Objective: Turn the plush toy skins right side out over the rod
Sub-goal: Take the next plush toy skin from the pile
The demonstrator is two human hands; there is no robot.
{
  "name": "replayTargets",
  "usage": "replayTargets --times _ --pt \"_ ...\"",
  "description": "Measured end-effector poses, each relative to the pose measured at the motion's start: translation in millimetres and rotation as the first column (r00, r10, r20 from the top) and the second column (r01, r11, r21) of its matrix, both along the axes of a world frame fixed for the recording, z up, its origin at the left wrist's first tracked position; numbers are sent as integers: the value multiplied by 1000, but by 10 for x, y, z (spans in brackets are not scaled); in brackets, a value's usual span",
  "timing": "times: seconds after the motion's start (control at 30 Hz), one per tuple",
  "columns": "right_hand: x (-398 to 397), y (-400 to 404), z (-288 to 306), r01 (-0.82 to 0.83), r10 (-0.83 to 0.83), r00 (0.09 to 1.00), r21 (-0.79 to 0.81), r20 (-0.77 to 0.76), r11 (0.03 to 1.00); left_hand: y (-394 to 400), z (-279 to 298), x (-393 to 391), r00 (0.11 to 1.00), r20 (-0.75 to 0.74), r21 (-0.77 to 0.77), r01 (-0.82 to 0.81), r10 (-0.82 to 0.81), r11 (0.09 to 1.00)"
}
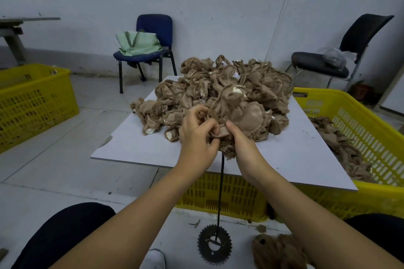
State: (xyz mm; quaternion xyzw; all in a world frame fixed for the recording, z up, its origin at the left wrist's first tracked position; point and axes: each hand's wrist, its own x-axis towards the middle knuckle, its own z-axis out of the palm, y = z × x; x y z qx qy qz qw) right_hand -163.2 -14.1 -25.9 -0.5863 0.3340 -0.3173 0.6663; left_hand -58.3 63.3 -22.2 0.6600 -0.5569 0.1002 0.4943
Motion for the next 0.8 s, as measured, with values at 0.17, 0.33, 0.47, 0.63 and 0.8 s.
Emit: replayTargets --times 0.17,0.33,0.47,0.63,0.8 --pt "42 13 26 21 -25 998 68 53 997 19 120 63 988 99 69 110 -117 992" --pt "23 -11 14 -7 1 996 67 92 998 12 178 115 990 20 144 138 -142 980" --pt "39 1 -17 7 -17 995 96 97 995 -13 161 108 993 21 123 110 -113 986" --pt "37 19 -8 17 -37 990 156 133 988 -56 60 72 997 64 63 -50 46 997" --pt "-9 -26 84 -33 -43 972 313 232 949 -73 145 104 835 -548 72 106 -49 992"
